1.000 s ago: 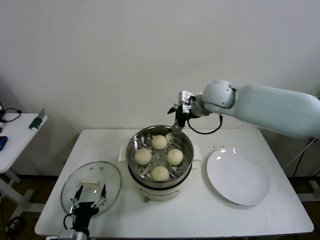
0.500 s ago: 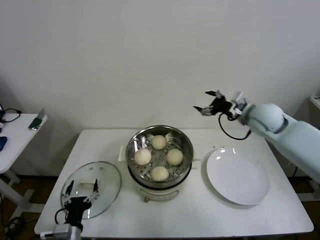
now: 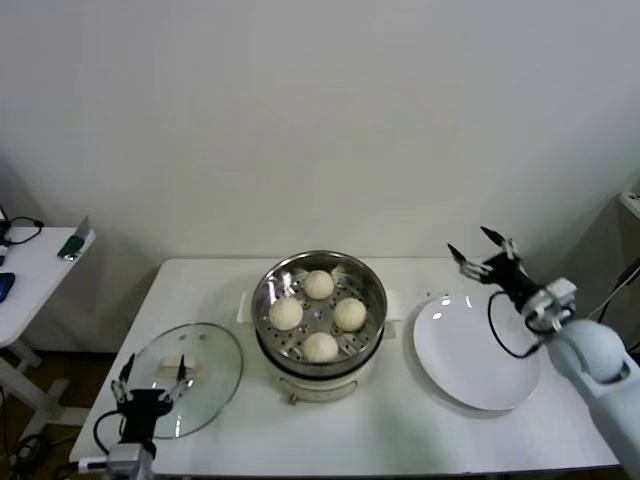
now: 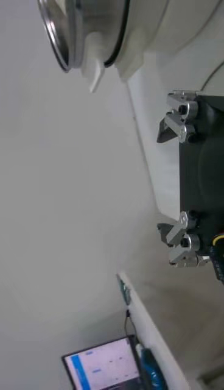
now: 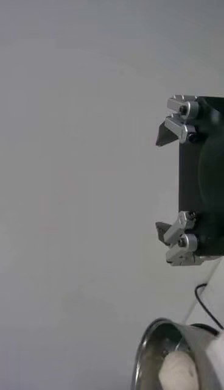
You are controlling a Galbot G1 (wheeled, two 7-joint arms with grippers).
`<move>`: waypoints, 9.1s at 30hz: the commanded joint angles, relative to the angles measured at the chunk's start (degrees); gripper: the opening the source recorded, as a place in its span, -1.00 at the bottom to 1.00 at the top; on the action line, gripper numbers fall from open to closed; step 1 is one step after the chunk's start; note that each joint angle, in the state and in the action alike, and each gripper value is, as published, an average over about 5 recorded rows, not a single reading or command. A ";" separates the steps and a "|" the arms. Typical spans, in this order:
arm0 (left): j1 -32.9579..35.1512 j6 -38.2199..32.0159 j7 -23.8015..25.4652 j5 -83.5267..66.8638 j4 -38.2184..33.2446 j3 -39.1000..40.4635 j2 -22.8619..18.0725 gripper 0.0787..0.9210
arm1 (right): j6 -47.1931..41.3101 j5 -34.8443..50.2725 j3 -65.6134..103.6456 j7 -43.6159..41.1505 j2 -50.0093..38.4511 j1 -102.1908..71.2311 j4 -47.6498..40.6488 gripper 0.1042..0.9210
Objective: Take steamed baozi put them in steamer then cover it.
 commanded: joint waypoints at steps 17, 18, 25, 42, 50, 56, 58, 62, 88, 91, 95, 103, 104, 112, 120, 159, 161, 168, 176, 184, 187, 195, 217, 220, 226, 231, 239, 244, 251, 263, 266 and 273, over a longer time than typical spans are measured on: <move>2.85 -8.18 -27.38 57.41 15.94 -0.25 11.40 0.77 | 19.72 -4.29 10.20 1.68 25.55 -32.85 0.54 0.76; 2.52 -8.29 -27.59 58.49 17.07 0.10 11.45 0.77 | 19.89 -4.31 9.97 1.66 25.81 -32.82 0.52 0.76; -0.33 -8.54 -28.75 64.50 23.85 2.39 11.25 0.77 | 21.17 -4.44 9.23 1.64 27.07 -32.78 0.42 0.76; -8.05 -5.71 -23.53 65.25 27.19 5.37 10.89 0.77 | 23.11 -4.37 9.32 2.06 28.43 -33.58 -0.08 0.76; -12.59 -3.76 -21.94 64.54 29.24 6.83 11.52 0.77 | 23.86 -4.42 9.98 2.40 28.64 -34.21 0.07 0.76; -14.63 -1.80 -20.10 63.52 30.55 7.55 12.29 0.77 | 24.21 -4.63 10.02 2.53 29.24 -34.50 0.27 0.76; -15.01 -1.29 -19.55 63.16 30.95 7.74 12.46 0.76 | 24.33 -4.79 9.96 2.56 29.47 -34.52 0.19 0.76; -15.36 -0.64 -19.12 63.17 31.37 7.82 12.48 0.63 | 24.61 -5.08 9.79 2.66 29.85 -34.55 0.02 0.76; -10.92 2.38 -16.23 57.76 15.48 6.60 15.13 -0.85 | 24.02 -6.94 10.35 3.58 30.41 -34.17 0.72 0.76; -9.41 6.52 -12.83 54.08 8.72 5.97 17.87 -0.85 | 23.42 -8.35 10.49 4.17 30.47 -34.35 0.94 0.76; -8.78 13.04 -6.60 50.93 1.46 4.47 23.01 -0.85 | 23.05 -9.95 10.56 4.81 30.52 -34.62 1.06 0.76; -13.63 23.36 3.33 48.38 -5.31 5.50 28.13 -0.85 | 23.11 -11.25 10.38 5.21 30.46 -35.23 1.04 0.76; -14.46 24.38 4.18 48.42 -6.39 6.41 28.28 -0.85 | 23.12 -11.42 10.32 5.18 30.44 -35.26 1.04 0.76; -20.77 33.20 11.70 55.21 -12.92 17.60 25.28 -0.85 | 23.26 -12.99 9.92 4.96 30.67 -34.98 1.58 0.76; -25.96 37.29 17.45 66.28 -12.57 29.85 17.54 -0.85 | 23.50 -13.69 9.52 5.21 30.94 -34.59 1.49 0.76; -34.44 37.91 21.47 87.38 6.89 46.32 -5.79 -0.85 | 24.73 -14.35 9.75 6.47 30.78 -34.39 1.58 0.76; -34.49 37.83 21.11 87.38 7.51 46.06 -5.61 -0.85 | 24.75 -14.38 9.76 6.46 30.89 -34.40 1.63 0.76; -33.79 37.28 20.80 87.63 8.19 45.45 -4.19 -0.85 | 25.02 -14.29 10.05 6.54 30.97 -34.51 1.43 0.76; -33.73 36.45 20.27 88.06 8.91 44.86 -3.65 -0.85 | 25.31 -14.41 10.10 6.59 31.26 -34.42 1.24 0.76; -34.03 35.55 19.38 88.07 9.26 44.10 -2.61 -0.85 | 25.61 -14.36 10.07 6.64 31.37 -34.44 0.96 0.76; -34.08 35.51 19.07 88.03 9.49 43.91 -2.63 -0.85 | 25.62 -14.37 10.02 6.58 31.41 -34.42 0.84 0.76; -33.53 35.29 18.68 86.79 8.92 43.96 -2.63 -0.85 | 25.55 -14.54 9.97 6.38 31.51 -34.44 0.86 0.76; -22.44 28.51 7.97 60.46 -12.33 41.65 9.19 0.29 | 22.82 -14.14 9.32 12.50 31.00 -34.73 1.76 0.76; -17.29 22.65 1.46 53.13 -13.84 38.13 10.25 0.50 | 22.94 -14.19 9.35 12.55 30.94 -34.72 2.02 0.76; -8.90 9.01 -9.89 35.59 -14.18 27.81 9.52 0.75 | 23.04 -14.89 9.33 12.63 31.44 -33.96 1.93 0.76; -3.23 -0.14 -8.62 14.61 -13.86 12.54 7.65 0.77 | 23.14 -15.65 9.07 12.48 31.65 -33.63 1.83 0.76; 2.61 -12.82 1.35 -23.84 0.20 -0.11 13.51 0.77 | 24.68 -16.79 8.32 11.08 31.13 -33.38 0.85 0.76; 2.50 -20.44 4.36 -28.49 9.26 1.57 13.63 0.77 | 25.80 -16.23 7.97 10.45 30.57 -33.23 0.56 0.76; 2.56 -22.86 4.72 -27.76 11.75 5.22 11.27 0.77 | 25.88 -14.95 7.45 9.97 29.67 -33.30 0.43 0.76; 2.48 -24.08 4.54 -24.75 12.39 8.56 9.91 0.77 | 26.28 -14.84 6.98 9.83 29.70 -33.34 0.27 0.76; 2.39 -24.01 4.56 -24.55 12.25 8.85 9.85 0.77 | 26.43 -14.84 6.95 9.86 29.85 -33.46 0.27 0.76; 1.96 -23.94 4.64 -24.14 12.26 9.04 9.93 0.77 | 26.64 -14.75 6.88 9.87 30.10 -33.73 0.28 0.76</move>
